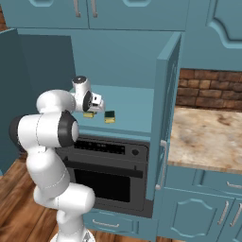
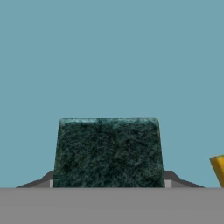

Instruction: Pick up the sponge and sponge from the sink, and place them back in the cabinet, and close the cabinet doors.

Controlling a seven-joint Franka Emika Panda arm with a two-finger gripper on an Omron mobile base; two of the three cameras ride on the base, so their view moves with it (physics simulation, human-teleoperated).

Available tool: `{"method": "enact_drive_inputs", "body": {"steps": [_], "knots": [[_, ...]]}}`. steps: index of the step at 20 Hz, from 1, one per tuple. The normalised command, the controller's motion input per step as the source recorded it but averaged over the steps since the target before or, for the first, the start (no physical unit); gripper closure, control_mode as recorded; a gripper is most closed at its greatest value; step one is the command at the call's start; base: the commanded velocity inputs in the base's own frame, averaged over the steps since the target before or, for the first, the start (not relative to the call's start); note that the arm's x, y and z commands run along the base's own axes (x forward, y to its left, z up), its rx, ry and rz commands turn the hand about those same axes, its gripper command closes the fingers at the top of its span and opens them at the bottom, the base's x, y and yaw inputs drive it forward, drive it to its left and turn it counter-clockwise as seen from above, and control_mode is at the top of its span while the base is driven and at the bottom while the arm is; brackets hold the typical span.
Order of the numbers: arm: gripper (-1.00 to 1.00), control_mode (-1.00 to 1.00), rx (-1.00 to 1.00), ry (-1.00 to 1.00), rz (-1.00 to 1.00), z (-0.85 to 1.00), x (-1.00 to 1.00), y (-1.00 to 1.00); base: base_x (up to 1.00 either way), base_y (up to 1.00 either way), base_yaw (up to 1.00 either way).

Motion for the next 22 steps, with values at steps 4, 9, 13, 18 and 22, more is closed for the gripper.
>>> {"method": "enact_drive_inputs", "body": {"steps": [4, 9, 13, 18, 22], "knots": [[1.0, -1.0, 0.0, 0.0, 0.0, -0.07, 0.12, 0.0, 0.0, 0.0, 0.0], [1.0, -1.0, 0.0, 0.0, 0.0, -0.05, 0.08, 0.0, 0.0, 0.0, 0.0], [1.0, -1.0, 0.0, 0.0, 0.0, -0.09, 0.07, 0.01, 0.0, 0.0, 0.0], [1.0, -1.0, 0.0, 0.0, 0.0, -0.1, 0.05, 0.0, 0.0, 0.0, 0.0], [1.0, -1.0, 0.0, 0.0, 0.01, -0.06, 0.02, 0.02, 0.0, 0.0, 0.0]]}}
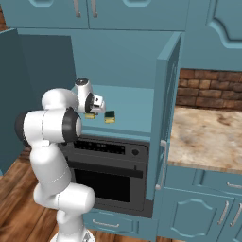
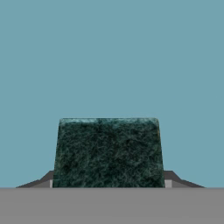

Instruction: Pick up the sponge and sponge from the sink, and place them back in the cabinet, and close the cabinet doors.

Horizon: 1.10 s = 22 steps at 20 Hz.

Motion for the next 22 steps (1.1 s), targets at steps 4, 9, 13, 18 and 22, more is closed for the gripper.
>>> {"method": "enact_drive_inputs", "body": {"steps": [4, 9, 13, 18, 22], "knots": [[-1.0, -1.0, 0.0, 0.0, 0.01, 0.0, 0.0, 0.01, 0.0, 0.0, 0.0], [-1.0, -1.0, 0.0, 0.0, 0.0, 0.0, 0.0, 0.0, 0.0, 0.0, 0.0], [-1.0, -1.0, 0.0, 0.0, 0.0, 0.0, 0.0, 0.0, 0.0, 0.0, 0.0], [-1.0, -1.0, 0.0, 0.0, 0.0, 0.0, 0.0, 0.0, 0.0, 0.0, 0.0], [-1.0, -1.0, 0.0, 0.0, 0.0, 0.01, 0.0, 0.0, 0.0, 0.0, 0.0]]}}
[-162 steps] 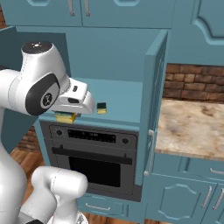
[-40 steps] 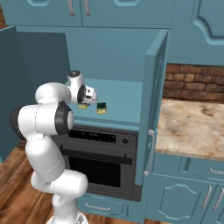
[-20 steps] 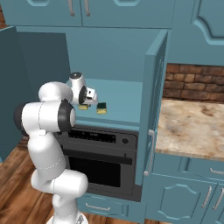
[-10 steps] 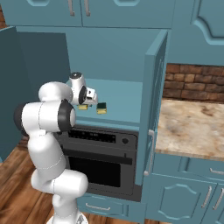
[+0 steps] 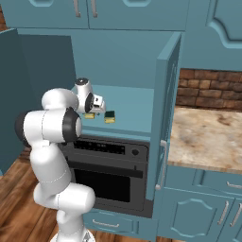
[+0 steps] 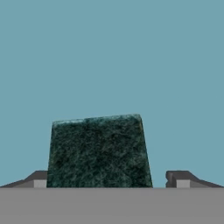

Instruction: Pick up the sponge and sponge from the sink, and place them back in the cabinet, and close the cabinet doors.

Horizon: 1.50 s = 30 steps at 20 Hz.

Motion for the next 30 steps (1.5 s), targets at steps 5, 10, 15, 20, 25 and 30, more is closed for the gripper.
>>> {"method": "enact_drive_inputs", "body": {"steps": [5, 10, 15, 20, 25, 30], "knots": [[-1.0, -1.0, 0.0, -0.02, 0.0, 0.12, -0.01, 0.0, 0.0, 0.0, 0.0], [-1.0, -1.0, 0.0, -0.06, 0.0, 0.2, -0.07, 0.0, 0.0, 0.0, 0.0], [-1.0, -1.0, 0.0, -0.07, 0.0, 0.2, -0.17, 0.0, 0.0, 0.0, 0.0], [-1.0, -1.0, 0.0, -0.07, 0.0, 0.08, -0.15, 0.0, 0.0, 0.0, 0.0], [-1.0, -1.0, 0.0, -0.07, 0.0, 0.13, -0.11, 0.0, 0.0, 0.0, 0.0], [-1.0, -1.0, 0.0, -0.06, 0.0, 0.18, -0.15, 0.0, 0.0, 0.0, 0.0]]}}
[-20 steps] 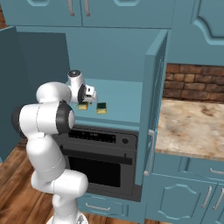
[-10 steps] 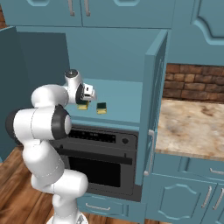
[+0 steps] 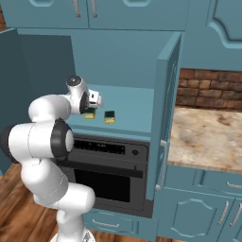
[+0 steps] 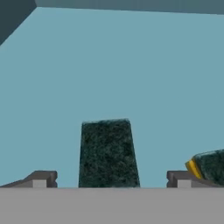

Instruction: Pick up the sponge and sponge from the sink, and place them back in the cabinet, and close the cabinet doors.

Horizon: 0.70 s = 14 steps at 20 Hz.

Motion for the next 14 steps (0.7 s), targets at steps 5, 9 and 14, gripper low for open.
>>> {"method": "enact_drive_inputs", "body": {"steps": [5, 9, 14], "knots": [[-1.0, -1.0, 0.0, -0.05, 0.0, 0.17, -0.18, -0.01, 0.0, 0.0, 0.0], [-1.0, -1.0, 0.0, -0.05, 0.0, 0.12, -0.34, -0.14, 0.0, 0.0, 0.0], [-1.0, -1.0, 0.0, -0.06, 0.0, 0.16, -0.42, -0.22, 0.0, 0.0, 0.0]]}}
